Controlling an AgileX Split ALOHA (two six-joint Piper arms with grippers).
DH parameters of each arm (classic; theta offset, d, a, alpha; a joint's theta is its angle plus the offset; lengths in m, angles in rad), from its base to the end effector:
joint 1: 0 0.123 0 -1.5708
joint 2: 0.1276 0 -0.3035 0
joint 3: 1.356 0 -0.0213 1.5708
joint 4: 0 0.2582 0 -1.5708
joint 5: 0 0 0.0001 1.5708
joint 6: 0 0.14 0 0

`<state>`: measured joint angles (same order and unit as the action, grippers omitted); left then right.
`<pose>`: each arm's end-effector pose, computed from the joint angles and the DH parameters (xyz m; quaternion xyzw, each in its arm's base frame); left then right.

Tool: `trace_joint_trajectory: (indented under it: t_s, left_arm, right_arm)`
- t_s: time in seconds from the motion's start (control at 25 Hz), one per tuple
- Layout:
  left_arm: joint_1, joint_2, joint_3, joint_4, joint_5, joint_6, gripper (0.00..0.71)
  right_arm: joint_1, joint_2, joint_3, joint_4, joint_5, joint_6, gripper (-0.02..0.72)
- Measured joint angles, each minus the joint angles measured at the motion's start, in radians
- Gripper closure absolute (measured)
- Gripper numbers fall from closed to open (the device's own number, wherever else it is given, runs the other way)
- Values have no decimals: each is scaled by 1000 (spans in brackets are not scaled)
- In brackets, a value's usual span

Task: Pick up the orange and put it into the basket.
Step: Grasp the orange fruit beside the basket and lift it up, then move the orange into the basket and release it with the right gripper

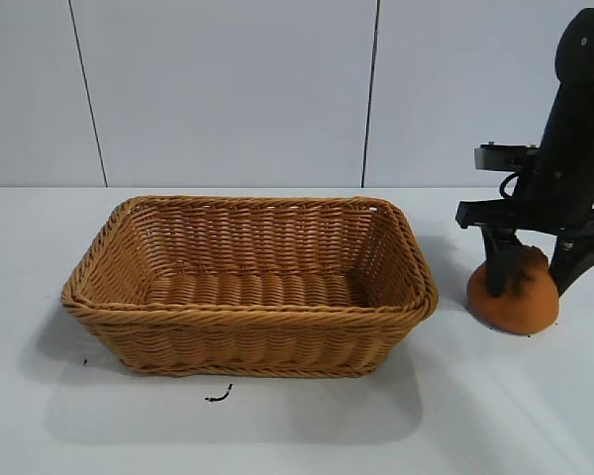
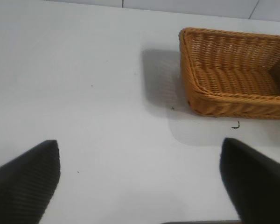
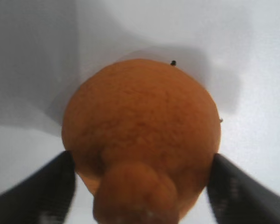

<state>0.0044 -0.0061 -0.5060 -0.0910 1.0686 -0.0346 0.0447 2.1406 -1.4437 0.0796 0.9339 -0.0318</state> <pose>0.0245 -0.0110 0.2600 -0.0144 0.8511 -0.0533 0.5220 0.4219 0.0278 0.0856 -0.0150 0.9993 0.0324 0.0134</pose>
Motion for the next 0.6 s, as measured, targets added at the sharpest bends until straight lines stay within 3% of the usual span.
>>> trace_joint_trajectory:
  t_s: [0.08,0.24,0.6]
  left_arm:
    - [0,0,0,0,0,0,44]
    - [0,0,0,0,0,0,44]
    - [0,0,1,0,-1,0,44]
  right_arm:
    - [0,-9,-3,3,14,-5,653]
    - [0,-46,-33,3,51,-9,650]
    - [10,-145,-291,3,267,-10,650]
